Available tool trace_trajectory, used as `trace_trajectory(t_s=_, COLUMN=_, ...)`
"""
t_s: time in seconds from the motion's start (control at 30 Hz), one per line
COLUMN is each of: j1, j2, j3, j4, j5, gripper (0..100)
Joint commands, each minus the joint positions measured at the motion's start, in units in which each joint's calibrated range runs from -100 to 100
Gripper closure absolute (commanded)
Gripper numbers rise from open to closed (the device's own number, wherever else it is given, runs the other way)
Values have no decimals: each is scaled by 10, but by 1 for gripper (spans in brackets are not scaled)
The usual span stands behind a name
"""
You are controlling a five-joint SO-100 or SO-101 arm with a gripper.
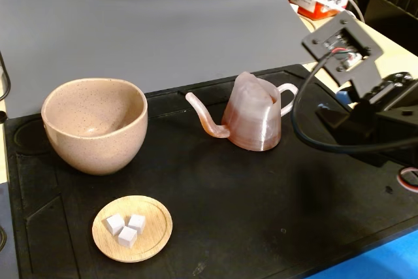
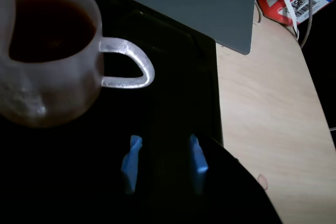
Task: Pick up a kettle and pour liquid into a cup.
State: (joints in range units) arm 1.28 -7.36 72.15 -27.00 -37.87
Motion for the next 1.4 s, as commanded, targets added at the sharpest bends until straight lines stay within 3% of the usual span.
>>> trace_trajectory(t_s=0.0, j1=-5, j2=64, j3=-91, j4=-7, j5=2, gripper=87)
trace_trajectory(t_s=0.17, j1=-28, j2=177, j3=-185, j4=-67, j5=2, gripper=87)
trace_trajectory(t_s=0.33, j1=-23, j2=185, j3=-202, j4=-62, j5=2, gripper=87)
trace_trajectory(t_s=0.4, j1=-28, j2=185, j3=-199, j4=-59, j5=3, gripper=82)
trace_trajectory(t_s=1.0, j1=-16, j2=299, j3=-332, j4=-60, j5=44, gripper=81)
trace_trajectory(t_s=1.2, j1=-8, j2=291, j3=-328, j4=-66, j5=45, gripper=82)
trace_trajectory(t_s=1.27, j1=-8, j2=291, j3=-327, j4=-68, j5=45, gripper=89)
trace_trajectory(t_s=1.37, j1=-9, j2=290, j3=-323, j4=-68, j5=45, gripper=90)
